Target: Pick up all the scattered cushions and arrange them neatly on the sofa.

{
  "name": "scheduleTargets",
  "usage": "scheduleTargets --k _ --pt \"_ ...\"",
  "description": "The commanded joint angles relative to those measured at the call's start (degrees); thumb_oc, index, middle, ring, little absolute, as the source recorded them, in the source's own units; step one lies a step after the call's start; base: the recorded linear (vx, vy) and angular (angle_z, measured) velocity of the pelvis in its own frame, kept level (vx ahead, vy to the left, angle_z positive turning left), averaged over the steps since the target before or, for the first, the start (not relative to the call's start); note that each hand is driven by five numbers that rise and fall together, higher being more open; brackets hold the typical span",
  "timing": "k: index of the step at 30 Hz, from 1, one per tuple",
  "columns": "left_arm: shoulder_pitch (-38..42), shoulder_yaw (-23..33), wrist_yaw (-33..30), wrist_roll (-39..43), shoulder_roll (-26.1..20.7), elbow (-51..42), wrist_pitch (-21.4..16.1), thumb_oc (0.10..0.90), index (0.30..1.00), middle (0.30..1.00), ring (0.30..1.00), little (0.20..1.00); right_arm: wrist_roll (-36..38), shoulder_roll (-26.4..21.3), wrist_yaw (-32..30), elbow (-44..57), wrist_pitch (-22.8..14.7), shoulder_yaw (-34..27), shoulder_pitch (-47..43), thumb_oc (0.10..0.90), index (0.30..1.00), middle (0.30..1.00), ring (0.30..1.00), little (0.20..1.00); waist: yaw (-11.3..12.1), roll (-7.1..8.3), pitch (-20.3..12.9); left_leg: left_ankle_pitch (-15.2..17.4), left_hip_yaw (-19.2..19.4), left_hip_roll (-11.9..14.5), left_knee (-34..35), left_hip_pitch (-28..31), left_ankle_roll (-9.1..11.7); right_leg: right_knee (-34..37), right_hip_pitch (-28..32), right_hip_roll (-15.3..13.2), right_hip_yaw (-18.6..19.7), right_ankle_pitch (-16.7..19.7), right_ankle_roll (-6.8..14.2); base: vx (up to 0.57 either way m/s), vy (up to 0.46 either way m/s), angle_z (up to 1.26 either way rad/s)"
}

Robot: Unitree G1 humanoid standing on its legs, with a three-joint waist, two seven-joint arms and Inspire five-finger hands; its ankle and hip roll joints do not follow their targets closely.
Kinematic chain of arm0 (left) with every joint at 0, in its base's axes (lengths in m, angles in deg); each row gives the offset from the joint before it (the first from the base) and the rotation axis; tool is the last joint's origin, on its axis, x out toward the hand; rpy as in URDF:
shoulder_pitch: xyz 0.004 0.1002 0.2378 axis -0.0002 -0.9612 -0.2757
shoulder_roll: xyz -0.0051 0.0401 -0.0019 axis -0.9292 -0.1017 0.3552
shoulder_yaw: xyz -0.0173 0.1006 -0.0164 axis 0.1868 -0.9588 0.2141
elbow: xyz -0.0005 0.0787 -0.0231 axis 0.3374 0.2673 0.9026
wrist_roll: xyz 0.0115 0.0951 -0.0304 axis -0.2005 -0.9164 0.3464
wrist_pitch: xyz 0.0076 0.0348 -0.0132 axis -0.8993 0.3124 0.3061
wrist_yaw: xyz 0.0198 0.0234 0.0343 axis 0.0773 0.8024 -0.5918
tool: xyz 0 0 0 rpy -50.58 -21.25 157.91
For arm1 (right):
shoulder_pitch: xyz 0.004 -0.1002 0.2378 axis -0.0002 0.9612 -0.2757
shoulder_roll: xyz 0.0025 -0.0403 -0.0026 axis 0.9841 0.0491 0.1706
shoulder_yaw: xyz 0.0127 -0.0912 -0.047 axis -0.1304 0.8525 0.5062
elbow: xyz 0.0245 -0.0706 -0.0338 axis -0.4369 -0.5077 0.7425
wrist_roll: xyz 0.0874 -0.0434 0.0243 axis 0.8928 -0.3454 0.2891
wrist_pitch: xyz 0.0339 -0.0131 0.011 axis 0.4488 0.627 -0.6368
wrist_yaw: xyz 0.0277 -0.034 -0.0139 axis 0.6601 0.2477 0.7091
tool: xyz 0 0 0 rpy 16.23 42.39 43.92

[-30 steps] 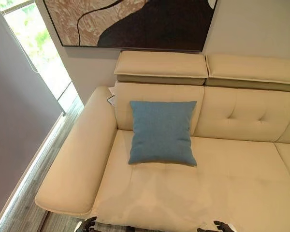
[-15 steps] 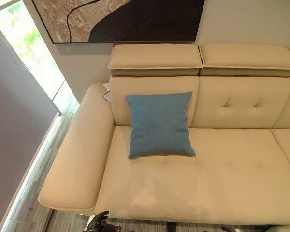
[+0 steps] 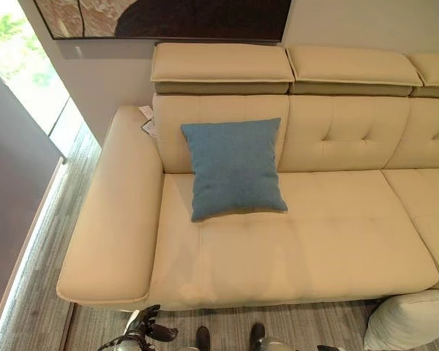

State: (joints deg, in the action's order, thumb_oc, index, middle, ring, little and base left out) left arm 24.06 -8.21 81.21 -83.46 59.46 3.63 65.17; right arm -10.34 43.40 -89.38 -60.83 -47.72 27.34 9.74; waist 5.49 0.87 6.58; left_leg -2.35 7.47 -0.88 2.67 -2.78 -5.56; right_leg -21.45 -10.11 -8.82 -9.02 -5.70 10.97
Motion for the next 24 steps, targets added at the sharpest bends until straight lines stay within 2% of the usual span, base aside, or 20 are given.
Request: scheduleTargets --k 1,2,3,5,9,11,12,13,14,16,18,19,22,24 --pt "-0.2 1.3 -0.4 -0.9 -0.4 1.5 -0.4 0.800 0.900 0.900 0.900 0.900 0.2 -1.5 -0.7 1.9 -0.9 0.6 0.8 0.800 0.900 0.900 0.900 0.900 2.0 2.33 -3.7 4.9 -4.5 -1.4 -0.6 -1.2 5.8 12.2 6.4 2.1 0.9 1.3 -1.8 0.00 -0.074 -0.11" --pt "-0.2 1.3 -0.4 -0.9 -0.4 1.5 -0.4 0.800 0.900 0.900 0.900 0.900 0.2 -1.5 -0.7 1.9 -0.9 0.6 0.8 0.800 0.900 0.900 0.900 0.900 2.0 2.32 -3.7 4.9 -4.5 -1.4 -0.6 -1.2 5.8 12.2 6.4 2.1 0.9 1.3 -1.8 -0.05 -0.124 -0.08" --pt "-0.4 1.4 -0.4 -0.8 -0.1 1.8 -0.4 0.800 0.900 0.900 0.900 0.900 0.5 -1.4 -0.7 2.4 -1.1 0.9 0.7 0.800 0.900 0.900 0.900 0.900 1.9 2.69 -4.0 4.5 -4.3 -1.1 -0.7 -1.8 6.6 16.1 7.5 3.9 1.7 0.7 -1.8 -0.09 -0.123 0.01" --pt "0.0 1.4 -0.6 -0.8 0.0 1.9 -0.4 0.800 0.900 0.900 0.900 0.900 1.1 -1.5 -0.8 2.7 -1.2 1.0 0.4 0.800 0.900 0.900 0.900 0.900 1.8 2.73 -3.6 3.4 -4.5 -0.7 -0.5 -2.5 7.3 18.2 7.8 5.0 1.6 0.9 -2.1 -0.12 -0.132 0.07" --pt "0.5 0.4 -0.7 -0.7 0.8 1.8 -0.3 0.800 0.900 0.900 0.900 0.900 3.7 -1.8 -0.9 2.9 -1.5 0.1 0.0 0.800 0.900 0.900 0.900 0.900 1.3 2.60 -2.7 1.6 -5.4 -0.2 -1.1 -4.9 8.2 18.8 7.2 5.9 1.2 1.5 -2.9 -0.15 -0.059 0.17" --pt "0.8 -0.5 -0.5 -1.2 1.6 2.2 -0.1 0.800 0.900 0.900 0.900 0.900 3.9 -2.1 -1.1 2.5 -1.5 -0.3 0.2 0.800 0.900 0.900 0.900 0.900 0.9 2.63 -2.4 3.0 -7.8 -1.1 -3.3 -5.5 7.9 18.5 6.4 6.0 1.6 2.0 -3.3 -0.24 -0.005 0.14" --pt "1.0 -0.9 -0.2 -1.4 1.9 2.3 0.0 0.800 0.900 0.900 0.900 0.900 4.0 -2.2 -1.0 2.4 -1.6 -0.5 0.3 0.800 0.900 0.900 0.900 0.900 0.4 2.94 -2.1 4.8 -8.5 -1.7 -5.6 -5.5 7.8 18.2 5.8 5.6 1.8 2.5 -3.4 -0.31 0.058 0.04" --pt "1.2 -1.1 0.1 -1.6 2.3 2.4 0.2 0.800 0.900 0.900 0.900 0.900 4.1 -2.3 -1.1 1.9 -1.5 -0.8 0.6 0.800 0.900 0.900 0.900 0.900 -0.1 3.46 -2.0 8.1 -9.7 -2.4 -9.4 -4.4 7.8 18.3 4.9 4.8 2.3 3.5 -3.5 -0.24 0.056 -0.06" --pt "1.2 -1.1 0.1 -1.6 2.3 2.4 0.2 0.800 0.900 0.900 0.900 0.900 4.1 -2.3 -1.1 1.9 -1.5 -0.8 0.7 0.800 0.900 0.900 0.900 0.900 -0.1 3.40 -1.9 8.3 -9.7 -2.4 -9.5 -4.3 7.8 18.3 5.0 4.8 2.3 3.5 -3.5 -0.21 0.073 -0.22" --pt "1.4 -1.3 0.2 -1.4 2.6 2.3 0.1 0.800 0.900 0.900 0.900 0.900 4.3 -2.3 -1.0 1.9 -1.6 -1.1 1.0 0.800 0.900 0.900 0.900 0.900 -0.7 3.66 -2.3 11.0 -12.8 -2.9 -11.2 -2.0 7.9 18.0 3.7 4.4 3.5 4.5 -3.4 -0.16 0.090 -0.38" --pt "1.7 -1.9 0.1 -1.2 2.8 1.6 -0.1 0.800 0.900 0.900 0.900 0.900 4.7 -2.5 -0.9 2.0 -1.4 -1.4 1.5 0.800 0.900 0.900 0.900 0.900 -1.3 3.04 -2.6 11.6 -16.5 -3.0 -11.0 -0.2 7.8 17.3 2.1 4.7 5.1 5.4 -3.2 -0.17 0.136 -0.30" --pt "1.7 -2.1 0.1 -1.2 2.8 1.5 0.0 0.800 0.900 0.900 0.900 0.900 4.6 -2.4 -1.0 2.0 -1.4 -1.4 1.5 0.800 0.900 0.900 0.900 0.900 -1.4 2.93 -2.8 11.5 -17.0 -2.9 -9.5 0.1 7.6 17.3 1.7 4.8 5.2 5.7 -3.1 -0.15 0.151 -0.33" --pt "2.9 -3.6 -0.5 -2.0 2.2 1.3 -0.3 0.800 0.900 0.900 0.900 0.900 6.0 -1.9 -1.5 2.1 -1.0 -1.8 0.7 0.800 0.900 0.900 0.900 0.900 -2.8 2.79 -2.2 10.5 -16.7 -3.6 -5.1 1.2 6.7 18.1 -2.5 4.3 6.9 9.8 -1.6 -0.25 0.198 -0.29" --pt "2.9 -3.5 -0.5 -2.0 2.2 1.3 -0.3 0.800 0.900 0.900 0.900 0.900 6.7 -1.9 -1.7 2.3 -1.1 -2.2 0.5 0.800 0.900 0.900 0.900 0.900 -2.8 2.87 -2.1 10.2 -16.3 -3.9 -4.2 1.4 6.5 18.9 -3.1 4.2 7.1 10.8 -1.1 -0.14 0.100 -0.61"
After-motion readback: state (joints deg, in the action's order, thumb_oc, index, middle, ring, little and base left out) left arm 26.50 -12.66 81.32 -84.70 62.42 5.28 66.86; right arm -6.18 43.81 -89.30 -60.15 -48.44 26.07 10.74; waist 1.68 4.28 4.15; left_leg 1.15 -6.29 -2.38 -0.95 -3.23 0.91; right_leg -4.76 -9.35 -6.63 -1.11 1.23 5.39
